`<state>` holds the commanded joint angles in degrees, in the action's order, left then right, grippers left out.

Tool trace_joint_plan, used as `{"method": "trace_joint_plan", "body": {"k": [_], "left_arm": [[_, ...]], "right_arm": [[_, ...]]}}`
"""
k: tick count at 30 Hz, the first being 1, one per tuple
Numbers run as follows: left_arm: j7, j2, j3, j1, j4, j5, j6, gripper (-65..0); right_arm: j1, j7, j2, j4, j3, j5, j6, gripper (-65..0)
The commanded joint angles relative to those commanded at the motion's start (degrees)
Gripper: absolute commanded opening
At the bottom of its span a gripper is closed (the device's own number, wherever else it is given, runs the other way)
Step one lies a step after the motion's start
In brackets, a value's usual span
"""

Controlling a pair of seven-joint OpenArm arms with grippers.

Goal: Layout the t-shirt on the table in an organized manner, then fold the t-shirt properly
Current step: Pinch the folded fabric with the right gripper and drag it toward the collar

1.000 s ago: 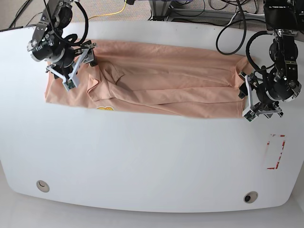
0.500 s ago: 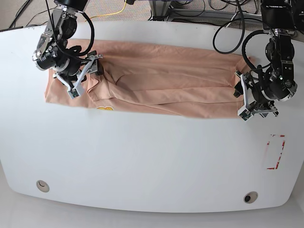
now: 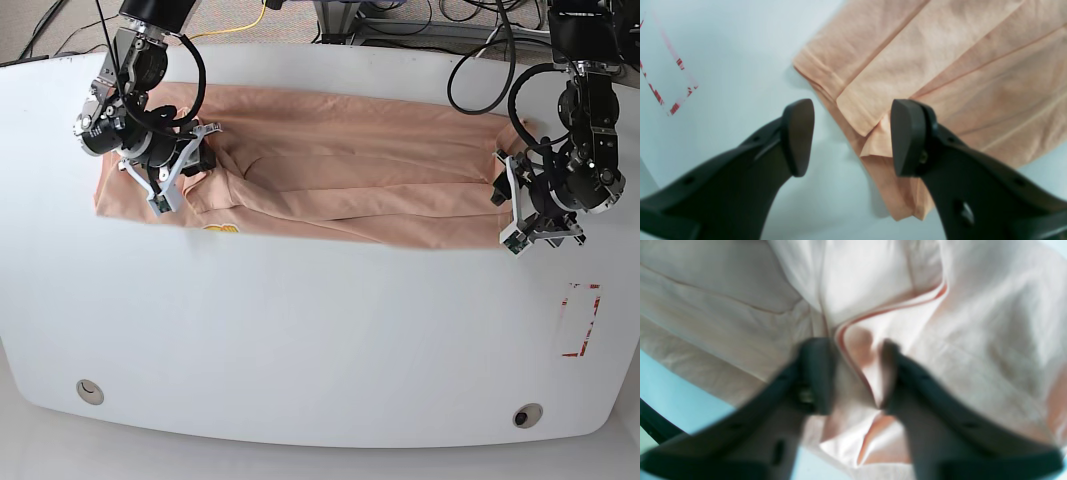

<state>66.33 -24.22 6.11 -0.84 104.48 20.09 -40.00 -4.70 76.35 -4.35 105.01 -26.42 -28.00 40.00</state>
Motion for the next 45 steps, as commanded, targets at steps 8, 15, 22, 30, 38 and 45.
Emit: {"method": "trace_joint_plan", "body": {"k": [8,15,22,30,38,45], "left_arm": [[0.00,0.00,0.00,-0.09,0.00,0.00,0.00,-30.6],[-0.09,0.00,0.00,-0.18,-0.09,0.00,0.00,-30.6],[-0.09,0.00,0.00,-0.18,-0.09,0.00,0.00,-30.6],[-0.09,-0.09,0.00,0.00,-0.09,0.00,0.00,-30.6],[-0.09,-0.18,0.00,0.09,-0.09,0.00,0.00,-30.6],[-0.09,-0.09,0.00,0.09,-0.09,0.00,0.00,-30.6]], "right_arm": [[-0.09,0.09,0.00,0.26,0.97,-1.67,0.00,-65.0],[-2.73,0.09,-3.34,1.93,10.29,-16.35,0.00,-65.0],[-4.84,0.09,-6.33,6.15,16.79,-23.56,0.00,-64.8],[-7.74,0.09,-9.58,6.07,17.14,-23.65,0.00,-31.4],[-10.37,0.00,-13.80,6.42,17.05,-23.74,0.00,-6.5],[-9.85,-0.26,-13.63,6.15,9.41,-23.38,0.00,-17.0]]}}
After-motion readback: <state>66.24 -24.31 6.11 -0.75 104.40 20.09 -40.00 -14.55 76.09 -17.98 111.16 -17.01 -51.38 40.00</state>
